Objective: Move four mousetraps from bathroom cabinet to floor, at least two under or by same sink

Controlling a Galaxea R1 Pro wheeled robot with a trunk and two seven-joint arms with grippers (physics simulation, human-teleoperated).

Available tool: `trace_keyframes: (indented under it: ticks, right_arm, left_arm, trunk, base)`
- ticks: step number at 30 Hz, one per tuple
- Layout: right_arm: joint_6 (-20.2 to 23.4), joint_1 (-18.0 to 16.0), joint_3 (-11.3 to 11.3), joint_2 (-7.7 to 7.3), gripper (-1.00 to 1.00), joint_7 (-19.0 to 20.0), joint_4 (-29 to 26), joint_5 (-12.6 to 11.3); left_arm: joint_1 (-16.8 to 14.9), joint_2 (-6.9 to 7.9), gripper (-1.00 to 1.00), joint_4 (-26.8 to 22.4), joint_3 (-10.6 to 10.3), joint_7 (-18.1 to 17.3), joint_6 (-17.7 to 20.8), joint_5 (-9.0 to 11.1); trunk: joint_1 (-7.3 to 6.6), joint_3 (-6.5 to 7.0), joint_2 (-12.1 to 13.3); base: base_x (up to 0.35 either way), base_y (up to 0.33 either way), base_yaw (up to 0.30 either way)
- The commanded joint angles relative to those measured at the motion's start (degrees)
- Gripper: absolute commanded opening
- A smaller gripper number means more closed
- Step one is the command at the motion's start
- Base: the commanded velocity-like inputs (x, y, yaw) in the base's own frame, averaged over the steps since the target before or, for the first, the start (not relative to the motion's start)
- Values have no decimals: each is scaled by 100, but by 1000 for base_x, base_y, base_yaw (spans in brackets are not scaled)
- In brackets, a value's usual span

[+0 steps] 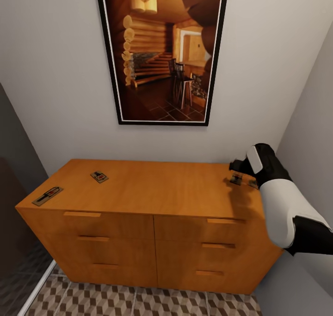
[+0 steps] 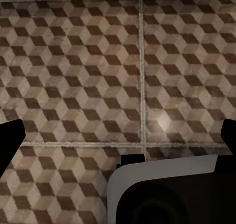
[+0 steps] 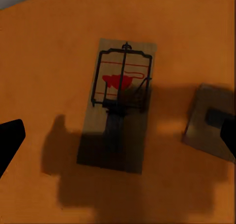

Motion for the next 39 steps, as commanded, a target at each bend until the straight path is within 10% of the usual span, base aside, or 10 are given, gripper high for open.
trace_keyframes:
  ticks: [1,15,39]
  right_arm:
    - [10,-34,-5,-18,100,-26,22,-60]
    - [-3,-739,23,-190,100,73,799,6]
    - [2,-841,160,-222,100,165,1109,-24]
  left_arm:
    - [-7,2,100,13,52,-17,-23,-43]
    - [-7,2,100,20,45,-8,-24,-43]
    - [-7,2,100,22,45,1,-23,-43]
  trunk:
    - [0,-6,-3]
    - [0,-6,-3]
    - [0,-6,-3]
  base:
    - [0,0,0]
    - [0,0,0]
    - [0,0,0]
